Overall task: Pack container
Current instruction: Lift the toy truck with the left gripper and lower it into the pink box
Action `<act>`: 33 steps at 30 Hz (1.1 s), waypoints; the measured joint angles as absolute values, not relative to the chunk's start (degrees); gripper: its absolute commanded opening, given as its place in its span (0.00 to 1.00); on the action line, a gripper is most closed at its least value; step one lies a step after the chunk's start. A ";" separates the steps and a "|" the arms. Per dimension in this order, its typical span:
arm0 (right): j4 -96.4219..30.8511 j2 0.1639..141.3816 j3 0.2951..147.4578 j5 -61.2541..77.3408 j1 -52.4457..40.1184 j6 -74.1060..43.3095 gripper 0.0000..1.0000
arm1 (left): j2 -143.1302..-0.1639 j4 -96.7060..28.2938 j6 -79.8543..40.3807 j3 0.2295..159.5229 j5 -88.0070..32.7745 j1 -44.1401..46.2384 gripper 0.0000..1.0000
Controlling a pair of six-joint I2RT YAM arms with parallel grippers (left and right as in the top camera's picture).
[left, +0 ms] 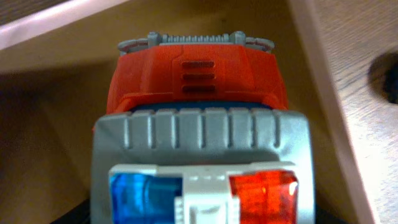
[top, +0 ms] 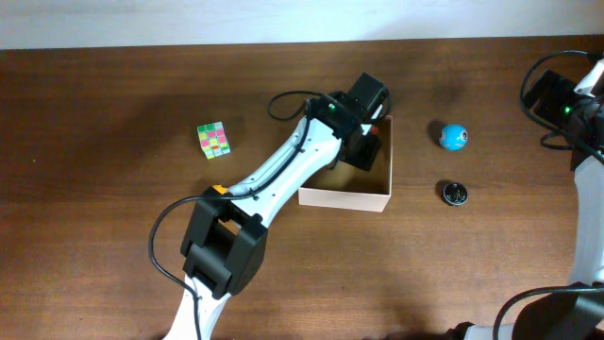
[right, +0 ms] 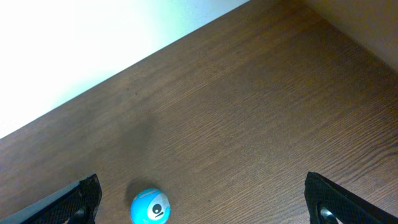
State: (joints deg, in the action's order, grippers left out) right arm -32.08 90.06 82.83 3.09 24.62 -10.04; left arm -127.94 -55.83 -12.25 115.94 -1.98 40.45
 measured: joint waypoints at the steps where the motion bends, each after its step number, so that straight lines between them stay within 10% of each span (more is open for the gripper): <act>1: -32.08 90.06 82.83 3.09 24.62 -10.04 0.99 | -128.01 -55.35 -12.47 115.94 -2.04 40.71 0.40; 25: -32.08 90.06 82.83 3.09 24.62 -10.07 0.99 | -136.40 -44.88 -23.86 115.94 -0.60 41.93 0.27; 33: -32.08 90.06 82.83 3.09 24.62 -10.09 0.99 | -136.42 -45.15 -23.97 115.94 -0.38 41.93 0.99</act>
